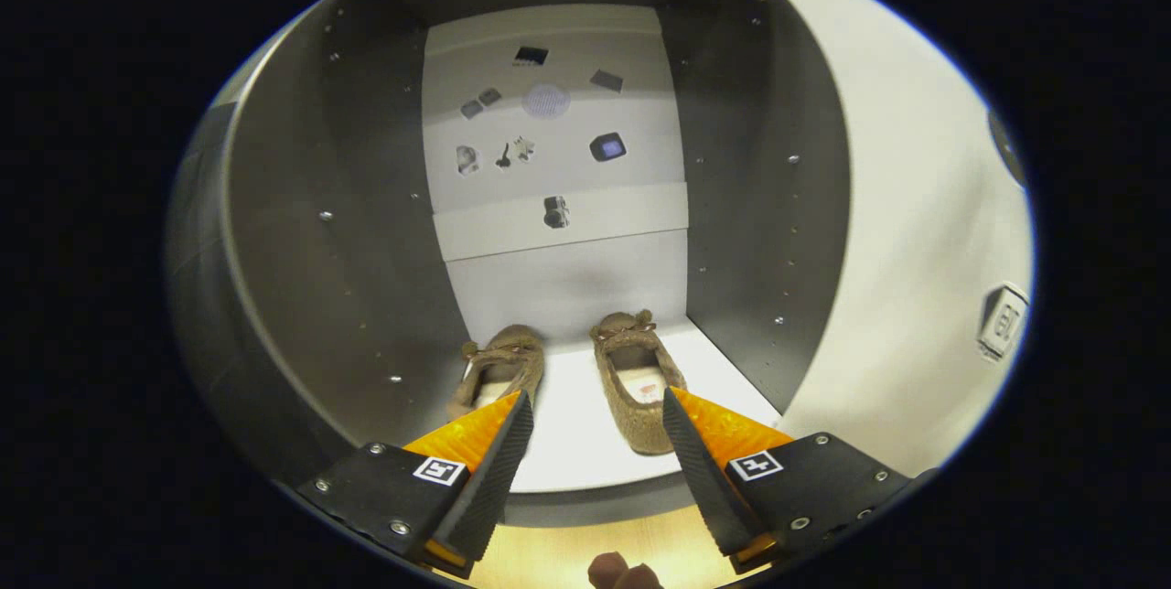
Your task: Open the shoe cabinet door, grab the shoes and put them into the shoe cabinet, then close the shoe cabinet door.
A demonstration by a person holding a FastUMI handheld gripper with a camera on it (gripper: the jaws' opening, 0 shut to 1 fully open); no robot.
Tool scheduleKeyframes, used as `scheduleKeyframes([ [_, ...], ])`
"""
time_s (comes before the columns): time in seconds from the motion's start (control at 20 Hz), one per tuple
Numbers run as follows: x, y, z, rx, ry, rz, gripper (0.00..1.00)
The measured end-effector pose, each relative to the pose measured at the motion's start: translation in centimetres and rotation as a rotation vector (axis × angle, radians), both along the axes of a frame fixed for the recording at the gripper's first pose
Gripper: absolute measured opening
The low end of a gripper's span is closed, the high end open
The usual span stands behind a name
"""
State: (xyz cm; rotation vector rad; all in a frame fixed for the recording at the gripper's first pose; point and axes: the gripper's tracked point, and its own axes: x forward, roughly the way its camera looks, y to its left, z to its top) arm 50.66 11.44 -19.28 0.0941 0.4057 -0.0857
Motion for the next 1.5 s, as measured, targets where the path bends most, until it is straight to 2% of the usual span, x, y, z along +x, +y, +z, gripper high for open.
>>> scheduleKeyframes([
  [0.25, -7.2, -0.3, 4.1, 0.008, -0.073, -0.039, 0.91],
  [0.65, -17.0, -2.4, 7.5, 0.004, -0.128, -0.039, 0.91],
  [0.75, -19.8, -3.4, 8.1, 0.014, -0.133, -0.014, 0.91],
  [0.85, -22.2, -3.8, 8.9, 0.037, -0.163, 0.053, 0.91],
  [1.15, -29.8, -9.5, 10.1, 0.04, -0.184, 0.177, 0.91],
  [1.5, -33.3, -19.3, 10.4, 0.077, -0.206, 0.241, 0.91],
])
